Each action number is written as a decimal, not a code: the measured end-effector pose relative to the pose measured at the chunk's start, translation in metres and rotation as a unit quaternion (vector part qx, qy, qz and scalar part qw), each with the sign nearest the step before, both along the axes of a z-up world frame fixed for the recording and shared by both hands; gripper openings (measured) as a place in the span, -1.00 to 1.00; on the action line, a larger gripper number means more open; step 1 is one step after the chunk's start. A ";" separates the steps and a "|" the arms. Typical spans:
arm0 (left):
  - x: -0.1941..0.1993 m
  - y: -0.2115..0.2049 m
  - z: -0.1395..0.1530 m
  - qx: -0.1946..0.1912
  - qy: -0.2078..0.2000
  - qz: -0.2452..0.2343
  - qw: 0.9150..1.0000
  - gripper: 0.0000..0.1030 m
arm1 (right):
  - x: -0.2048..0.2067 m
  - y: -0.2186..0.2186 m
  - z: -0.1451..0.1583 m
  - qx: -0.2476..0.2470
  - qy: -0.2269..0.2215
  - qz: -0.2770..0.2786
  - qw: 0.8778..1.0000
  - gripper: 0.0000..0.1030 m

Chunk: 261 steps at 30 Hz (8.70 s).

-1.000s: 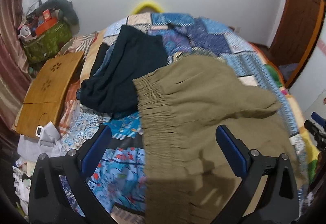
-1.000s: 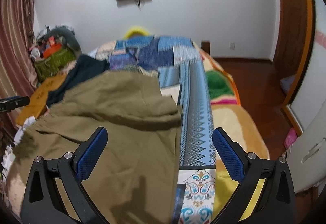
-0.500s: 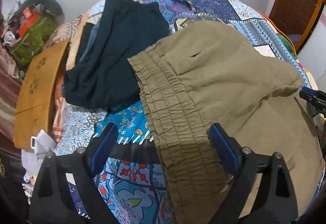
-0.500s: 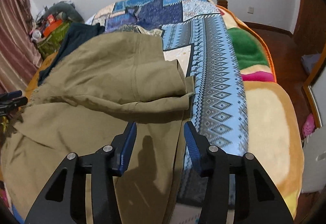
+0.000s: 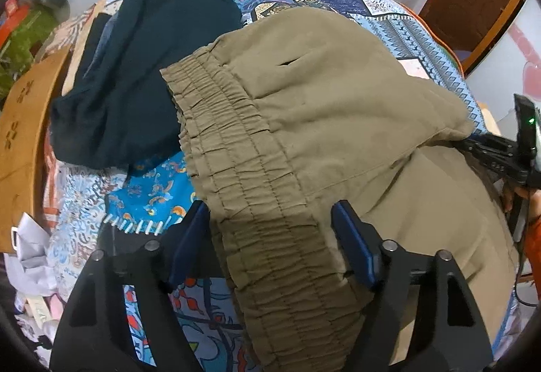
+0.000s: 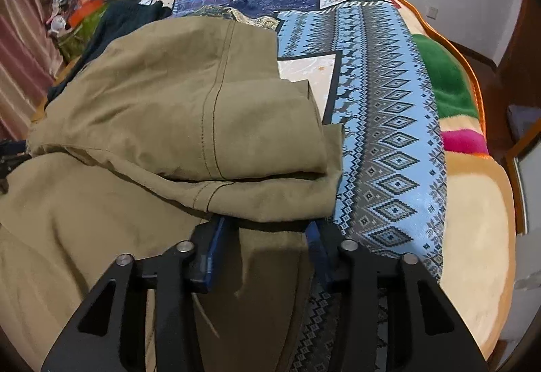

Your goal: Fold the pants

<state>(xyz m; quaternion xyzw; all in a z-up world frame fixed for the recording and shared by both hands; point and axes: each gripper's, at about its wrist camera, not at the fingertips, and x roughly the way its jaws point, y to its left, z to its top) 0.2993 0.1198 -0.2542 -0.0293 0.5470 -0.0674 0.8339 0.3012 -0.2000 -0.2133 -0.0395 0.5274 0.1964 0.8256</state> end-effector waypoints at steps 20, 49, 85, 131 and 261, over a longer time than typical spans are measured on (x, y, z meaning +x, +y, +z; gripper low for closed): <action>-0.014 -0.009 0.016 0.075 -0.028 -0.013 0.997 -0.01 | -0.039 -0.015 0.067 0.032 -0.088 -0.002 0.996 -0.93; -0.004 0.025 0.046 0.058 -0.050 0.049 0.996 0.41 | -0.033 -0.038 0.085 0.032 -0.116 -0.023 0.992 -0.47; 0.014 0.033 0.024 0.086 -0.024 0.052 0.995 -0.79 | 0.020 -0.012 0.038 -0.023 -0.084 0.040 0.995 -0.91; 0.029 0.031 0.034 0.058 -0.053 0.081 0.994 0.50 | 0.027 -0.026 0.072 0.003 -0.096 0.009 0.995 -0.79; -0.138 -0.078 0.068 0.102 -0.106 -0.084 0.986 0.80 | -0.145 0.062 0.087 -0.001 -0.130 0.142 0.981 0.03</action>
